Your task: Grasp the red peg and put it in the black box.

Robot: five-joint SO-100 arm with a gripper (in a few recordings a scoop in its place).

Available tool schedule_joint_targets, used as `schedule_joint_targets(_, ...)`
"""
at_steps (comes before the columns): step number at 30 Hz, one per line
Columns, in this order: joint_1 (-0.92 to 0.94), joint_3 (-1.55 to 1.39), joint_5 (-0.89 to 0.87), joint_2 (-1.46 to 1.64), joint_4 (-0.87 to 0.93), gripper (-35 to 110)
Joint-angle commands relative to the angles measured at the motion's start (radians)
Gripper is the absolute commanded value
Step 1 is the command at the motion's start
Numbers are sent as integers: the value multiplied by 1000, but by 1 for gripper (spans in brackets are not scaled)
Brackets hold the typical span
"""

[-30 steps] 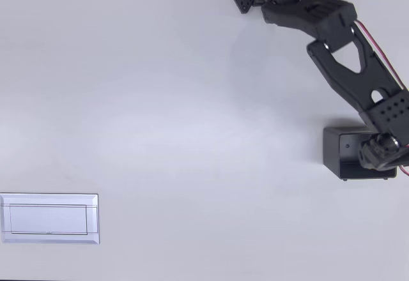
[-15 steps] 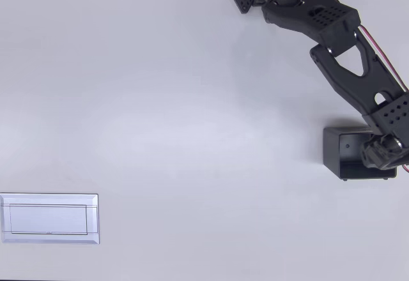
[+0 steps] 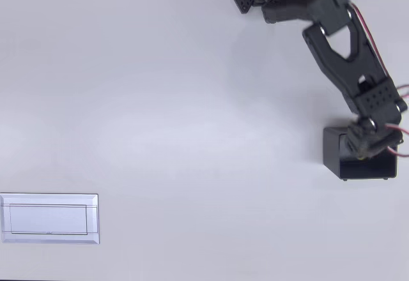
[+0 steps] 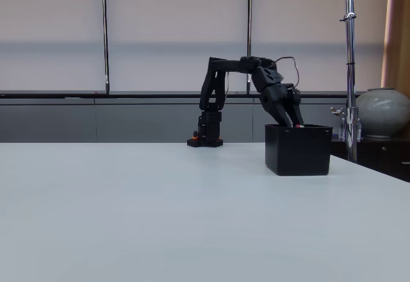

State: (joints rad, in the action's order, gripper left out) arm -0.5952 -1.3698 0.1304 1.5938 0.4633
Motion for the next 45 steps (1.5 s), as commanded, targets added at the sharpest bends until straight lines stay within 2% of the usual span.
schedule_joint_targets(1, -8, 54, 17, -146, -152, 0)
schedule_joint_targets(4, 5, 141, -3, -169, -293, 0)
schedule_joint_targets(5, 15, 239, -34, -186, -425, 0)
schedule_joint_targets(8, 26, 337, -46, -193, -568, 0)
schedule_joint_targets(19, 41, 371, 17, -210, -618, 22)
schedule_joint_targets(24, 43, 373, 58, -265, -607, 25)
schedule_joint_targets(26, 46, 351, 117, -362, -525, 25)
schedule_joint_targets(29, 61, 245, 192, -557, -207, 23)
schedule_joint_targets(33, 133, 256, 166, -776, 135, 15)
schedule_joint_targets(36, 233, 379, 97, -902, 244, 0)
schedule_joint_targets(45, 476, 1049, -178, -1466, 468, 0)
